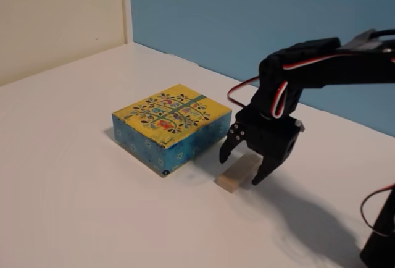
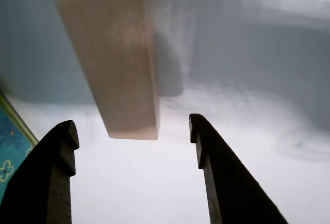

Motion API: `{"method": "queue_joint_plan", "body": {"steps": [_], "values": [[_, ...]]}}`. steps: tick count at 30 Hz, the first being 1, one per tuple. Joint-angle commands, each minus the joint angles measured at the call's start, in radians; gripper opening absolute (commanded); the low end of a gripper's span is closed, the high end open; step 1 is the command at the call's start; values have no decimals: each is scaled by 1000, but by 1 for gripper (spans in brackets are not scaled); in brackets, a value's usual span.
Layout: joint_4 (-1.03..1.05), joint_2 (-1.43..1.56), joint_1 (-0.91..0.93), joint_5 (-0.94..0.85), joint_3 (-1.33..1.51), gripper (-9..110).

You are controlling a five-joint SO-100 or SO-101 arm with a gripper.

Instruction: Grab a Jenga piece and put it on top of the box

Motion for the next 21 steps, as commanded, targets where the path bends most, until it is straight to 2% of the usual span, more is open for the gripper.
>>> {"method": "queue_joint_plan", "body": {"steps": [1, 21], "values": [[-8, -5, 18, -3, -31, 25], [-20, -32, 29, 28, -31, 25]]}}
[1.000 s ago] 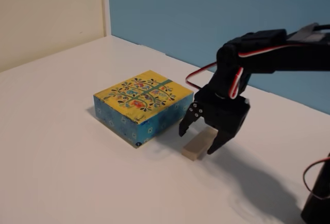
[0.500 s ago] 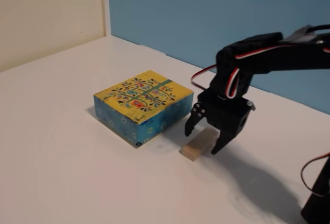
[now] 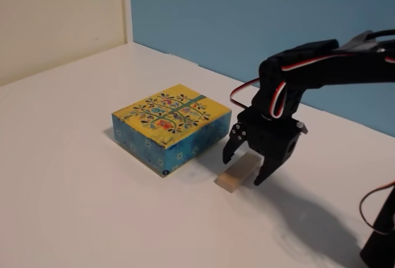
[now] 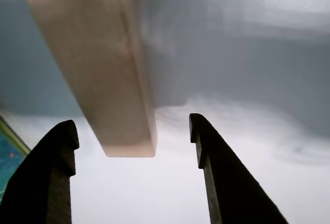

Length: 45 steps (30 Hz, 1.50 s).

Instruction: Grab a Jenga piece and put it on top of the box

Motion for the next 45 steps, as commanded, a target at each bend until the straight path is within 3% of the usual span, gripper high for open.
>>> {"method": "queue_joint_plan", "body": {"steps": [1, 28, 35, 45], "values": [[-14, -6, 2, 11, -29, 25], [-75, -80, 9, 51, -29, 25], [-101, -80, 9, 41, -29, 4], [-106, -80, 25, 21, -26, 0]]}}
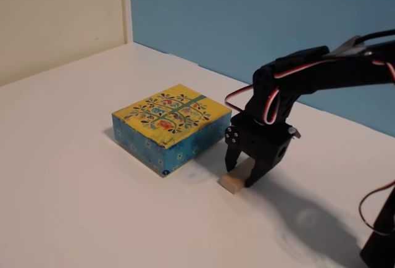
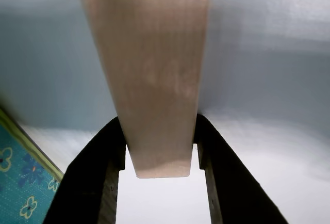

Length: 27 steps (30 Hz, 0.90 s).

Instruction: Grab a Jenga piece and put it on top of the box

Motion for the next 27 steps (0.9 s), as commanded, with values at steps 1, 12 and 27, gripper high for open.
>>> {"method": "queue_joint_plan", "body": {"steps": [1, 12, 27], "values": [[-8, -3, 14, -9, -15, 0], [98, 176, 14, -71, -26, 0], [454, 321, 31, -170, -360, 0]]}}
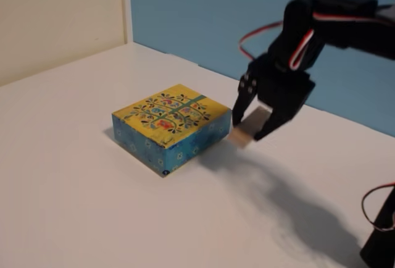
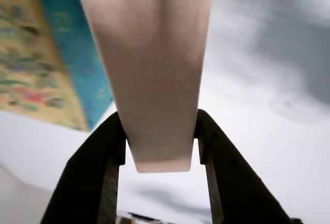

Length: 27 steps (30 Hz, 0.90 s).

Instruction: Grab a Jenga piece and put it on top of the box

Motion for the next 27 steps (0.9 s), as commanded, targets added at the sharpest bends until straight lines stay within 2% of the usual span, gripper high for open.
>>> {"method": "queue_joint_plan", "body": {"steps": [1, 10, 27], "values": [[48, 17, 5, -14, -97, 0], [144, -95, -15, -9, -322, 0], [153, -264, -216, 94, -538, 0]]}}
